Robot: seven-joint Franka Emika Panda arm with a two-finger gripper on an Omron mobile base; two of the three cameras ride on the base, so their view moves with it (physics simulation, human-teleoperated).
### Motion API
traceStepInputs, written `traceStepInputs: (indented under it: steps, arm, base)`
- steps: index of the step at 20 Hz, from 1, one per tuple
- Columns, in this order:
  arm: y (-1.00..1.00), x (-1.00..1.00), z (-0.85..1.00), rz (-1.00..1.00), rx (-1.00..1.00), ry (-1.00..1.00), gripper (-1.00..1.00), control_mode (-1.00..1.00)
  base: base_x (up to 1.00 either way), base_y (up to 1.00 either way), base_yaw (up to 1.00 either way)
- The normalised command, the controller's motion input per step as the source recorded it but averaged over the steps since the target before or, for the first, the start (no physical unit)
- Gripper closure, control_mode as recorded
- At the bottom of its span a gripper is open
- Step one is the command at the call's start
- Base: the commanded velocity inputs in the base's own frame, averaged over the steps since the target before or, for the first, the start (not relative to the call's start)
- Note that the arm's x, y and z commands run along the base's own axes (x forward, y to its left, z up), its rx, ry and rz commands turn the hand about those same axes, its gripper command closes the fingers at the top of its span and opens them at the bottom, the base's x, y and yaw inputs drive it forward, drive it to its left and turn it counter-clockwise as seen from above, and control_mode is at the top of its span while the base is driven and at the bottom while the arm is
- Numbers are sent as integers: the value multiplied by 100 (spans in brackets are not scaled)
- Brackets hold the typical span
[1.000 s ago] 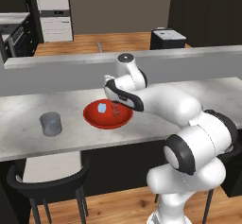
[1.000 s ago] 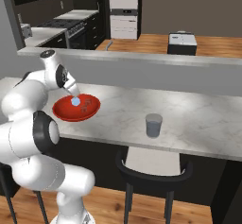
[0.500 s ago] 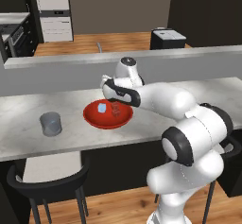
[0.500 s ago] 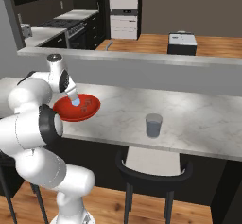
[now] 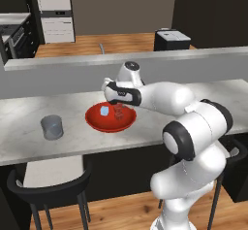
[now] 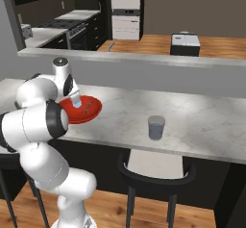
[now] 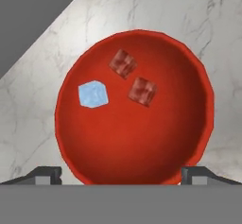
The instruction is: There are four ice cubes in the ice bowl. Place two ice cubes in each glass of water.
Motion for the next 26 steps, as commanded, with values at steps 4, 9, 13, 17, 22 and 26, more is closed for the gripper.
traceStepInputs:
  steps: [4, 9, 13, 17, 22, 26]
  arm:
    - [1, 23, -6, 0, 0, 0, -100, -100]
    - [7, 29, -17, 0, 0, 0, -100, -100]
    - [9, 37, -20, 0, 0, 0, -100, -100]
    - [14, 31, -17, 1, 0, 0, -100, -100]
    - [22, 18, -16, 3, 0, 0, -100, -100]
    - [7, 27, -21, 4, 0, 0, -100, -100]
  base:
    - [0, 0, 0]
    - [0, 0, 0]
    - [0, 0, 0]
    - [0, 0, 0]
    - [0, 0, 0]
    - [0, 0, 0]
